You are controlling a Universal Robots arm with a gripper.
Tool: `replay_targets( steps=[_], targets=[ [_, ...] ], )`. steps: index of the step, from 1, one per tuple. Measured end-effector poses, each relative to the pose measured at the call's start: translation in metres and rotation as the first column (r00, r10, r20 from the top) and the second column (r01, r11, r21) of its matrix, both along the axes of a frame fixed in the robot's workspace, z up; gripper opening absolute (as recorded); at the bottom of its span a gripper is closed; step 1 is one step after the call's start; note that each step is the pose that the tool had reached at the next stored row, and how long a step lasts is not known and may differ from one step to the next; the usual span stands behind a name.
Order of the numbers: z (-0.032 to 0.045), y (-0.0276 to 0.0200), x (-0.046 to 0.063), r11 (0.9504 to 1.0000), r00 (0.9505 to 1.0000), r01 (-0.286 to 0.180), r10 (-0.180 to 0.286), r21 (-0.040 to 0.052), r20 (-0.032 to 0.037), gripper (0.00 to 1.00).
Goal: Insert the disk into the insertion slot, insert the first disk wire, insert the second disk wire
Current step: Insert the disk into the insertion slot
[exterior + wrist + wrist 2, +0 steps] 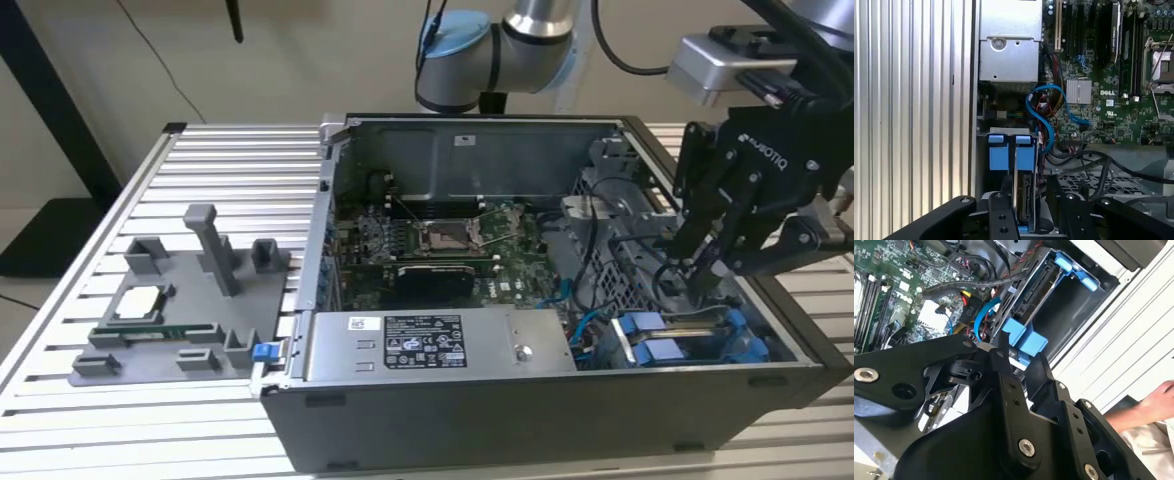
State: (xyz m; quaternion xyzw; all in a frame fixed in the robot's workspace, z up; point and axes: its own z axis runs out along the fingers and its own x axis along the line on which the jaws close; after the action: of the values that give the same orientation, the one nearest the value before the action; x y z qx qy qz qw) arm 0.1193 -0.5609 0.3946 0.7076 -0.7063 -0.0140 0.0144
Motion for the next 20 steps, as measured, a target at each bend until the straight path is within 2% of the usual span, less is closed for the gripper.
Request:
replay_targets(
  steps=[4, 9, 11, 13, 16, 17, 19, 20],
  targets=[
    [0.0004, 0.0099, 0.000, 1.0000, 1.0000, 0.000, 0.000, 0.0001, 0.0012, 1.00],
    [0.0007, 0.0196, 0.000, 1.0000, 1.0000, 0.000, 0.000, 0.0020, 0.0027, 1.00],
    [0.0009, 0.0222, 0.001, 1.0000, 1.0000, 0.000, 0.000, 0.0040, 0.0033, 1.00],
    [0.0009, 0.0231, 0.003, 0.9999, 1.0000, 0.000, 0.000, 0.0105, 0.0041, 1.00],
    [0.0008, 0.0236, 0.006, 0.9996, 1.0000, 0.000, 0.000, 0.0282, 0.0044, 1.00],
    [0.0006, 0.0237, 0.006, 0.9992, 1.0000, 0.000, 0.000, 0.0389, 0.0046, 1.00],
    [0.0001, 0.0237, 0.006, 0.9976, 1.0000, 0.000, -0.001, 0.0699, 0.0049, 1.00],
    [-0.0004, 0.0237, 0.006, 0.9967, 1.0000, 0.001, -0.001, 0.0817, 0.0049, 1.00]
  ],
)
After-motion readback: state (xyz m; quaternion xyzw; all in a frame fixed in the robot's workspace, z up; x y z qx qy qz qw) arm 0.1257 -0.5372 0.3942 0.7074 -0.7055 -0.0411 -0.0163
